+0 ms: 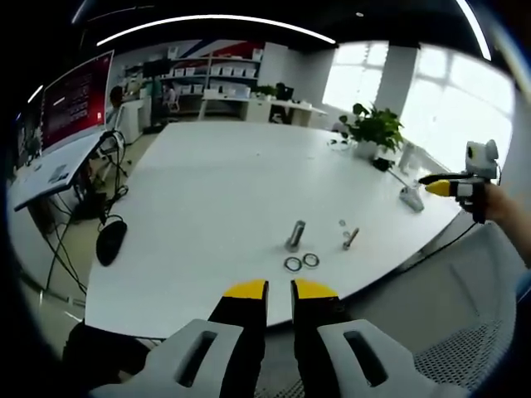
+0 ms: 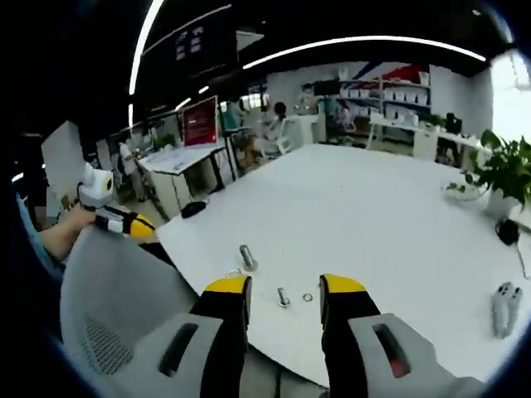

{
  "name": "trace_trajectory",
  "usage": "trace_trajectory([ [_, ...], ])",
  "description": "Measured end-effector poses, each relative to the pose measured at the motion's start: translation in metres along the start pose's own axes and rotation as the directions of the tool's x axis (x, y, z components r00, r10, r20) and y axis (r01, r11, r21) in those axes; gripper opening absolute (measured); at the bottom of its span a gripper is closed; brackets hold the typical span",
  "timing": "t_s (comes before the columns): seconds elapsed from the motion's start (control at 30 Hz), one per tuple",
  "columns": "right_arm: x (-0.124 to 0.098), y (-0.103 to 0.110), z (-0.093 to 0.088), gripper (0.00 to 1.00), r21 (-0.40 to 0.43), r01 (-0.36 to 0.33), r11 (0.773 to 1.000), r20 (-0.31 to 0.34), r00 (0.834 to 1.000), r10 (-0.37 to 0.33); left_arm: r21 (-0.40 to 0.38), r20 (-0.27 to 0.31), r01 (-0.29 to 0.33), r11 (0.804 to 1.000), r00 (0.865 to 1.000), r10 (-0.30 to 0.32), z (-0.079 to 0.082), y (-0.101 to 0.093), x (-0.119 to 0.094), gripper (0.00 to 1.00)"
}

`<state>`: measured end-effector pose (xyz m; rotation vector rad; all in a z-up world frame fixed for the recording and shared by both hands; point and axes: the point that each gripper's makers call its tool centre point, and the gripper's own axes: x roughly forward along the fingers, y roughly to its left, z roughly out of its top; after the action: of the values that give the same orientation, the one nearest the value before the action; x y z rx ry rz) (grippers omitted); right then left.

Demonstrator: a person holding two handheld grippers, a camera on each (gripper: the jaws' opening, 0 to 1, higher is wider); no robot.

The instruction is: Place the washer onto the threaded stud by aligning its center hole with the stud, sliding it down to the base, and recovering from edge contact or off-axis alignment until the washer reaches the visible bottom stop.

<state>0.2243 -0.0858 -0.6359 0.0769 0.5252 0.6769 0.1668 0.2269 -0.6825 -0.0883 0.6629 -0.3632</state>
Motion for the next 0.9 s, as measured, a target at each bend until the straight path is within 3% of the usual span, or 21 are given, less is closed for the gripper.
trace_trajectory([
  [0.1, -0.006, -0.004, -0.013, 0.32, 0.07, -0.02, 0.997, 0.002, 1.0, 0.02, -0.001, -0.001, 0.0, 1.0, 1.0, 0.0, 0.0, 0.0, 0.0, 0.09],
  [0.53, -0.011, 0.029, -0.027, 0.3, 0.166, -0.04, 0.985, 0.058, 0.998, 0.031, -0.003, -0.005, 0.001, 1.0, 1.0, -0.001, -0.001, -0.001, 0.0, 0.08],
  [0.7, -0.008, 0.038, -0.037, 0.3, 0.172, -0.033, 0.985, 0.033, 0.999, 0.027, -0.004, -0.004, 0.002, 1.0, 1.0, -0.002, -0.001, -0.001, -0.001, 0.08],
  [0.87, -0.006, 0.047, -0.043, 0.3, 0.228, -0.054, 0.972, 0.021, 0.998, 0.051, -0.003, -0.009, 0.003, 1.0, 1.0, -0.003, -0.002, -0.001, 0.0, 0.08],
  [0.9, -0.006, 0.052, -0.039, 0.3, 0.265, -0.076, 0.961, 0.044, 0.997, 0.067, -0.003, -0.011, 0.004, 1.0, 1.0, -0.004, -0.002, -0.001, 0.0, 0.08],
])
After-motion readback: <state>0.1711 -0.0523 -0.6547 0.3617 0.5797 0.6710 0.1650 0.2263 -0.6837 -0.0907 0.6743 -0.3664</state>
